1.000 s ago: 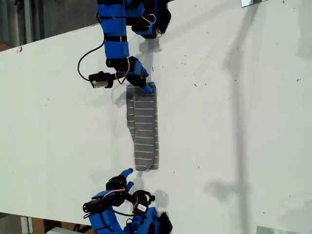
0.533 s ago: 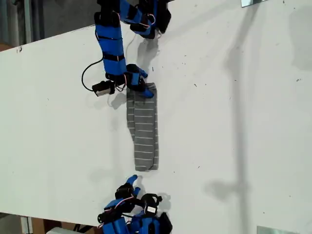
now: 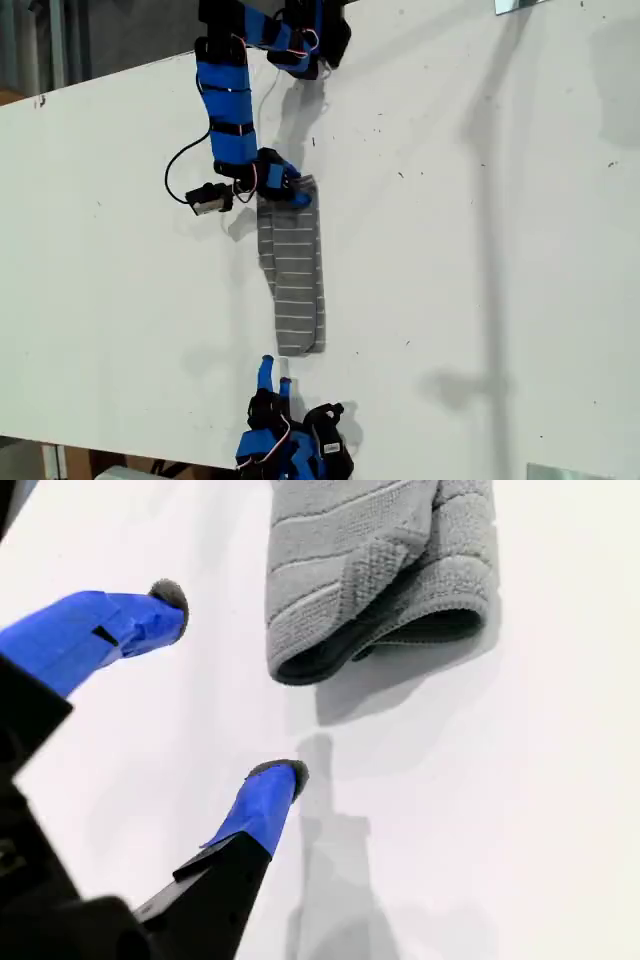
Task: Grasp corners of a square towel and fold twice.
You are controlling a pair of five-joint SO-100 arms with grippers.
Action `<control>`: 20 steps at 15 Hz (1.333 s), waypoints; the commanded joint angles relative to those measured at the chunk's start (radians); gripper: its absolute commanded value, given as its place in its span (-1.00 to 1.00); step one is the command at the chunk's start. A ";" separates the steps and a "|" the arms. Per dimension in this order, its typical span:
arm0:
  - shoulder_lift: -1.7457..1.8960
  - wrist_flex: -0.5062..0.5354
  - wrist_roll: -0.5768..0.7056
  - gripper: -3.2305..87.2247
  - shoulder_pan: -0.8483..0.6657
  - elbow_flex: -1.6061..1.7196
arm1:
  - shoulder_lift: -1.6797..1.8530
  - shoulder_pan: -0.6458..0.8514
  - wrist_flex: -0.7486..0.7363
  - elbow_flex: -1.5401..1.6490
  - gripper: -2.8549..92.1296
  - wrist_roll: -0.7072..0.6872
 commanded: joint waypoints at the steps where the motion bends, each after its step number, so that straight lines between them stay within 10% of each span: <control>1: 0.032 0.017 0.029 -0.22 -0.041 0.005 | -0.006 0.009 0.006 0.055 -0.94 0.029; 14: 0.057 -0.077 0.169 -0.22 -0.238 0.092 | 1.074 -0.471 0.336 0.551 -0.94 0.733; 20: 0.057 -0.077 0.160 -0.22 -0.236 0.094 | 1.114 -0.316 0.291 0.334 -0.94 0.419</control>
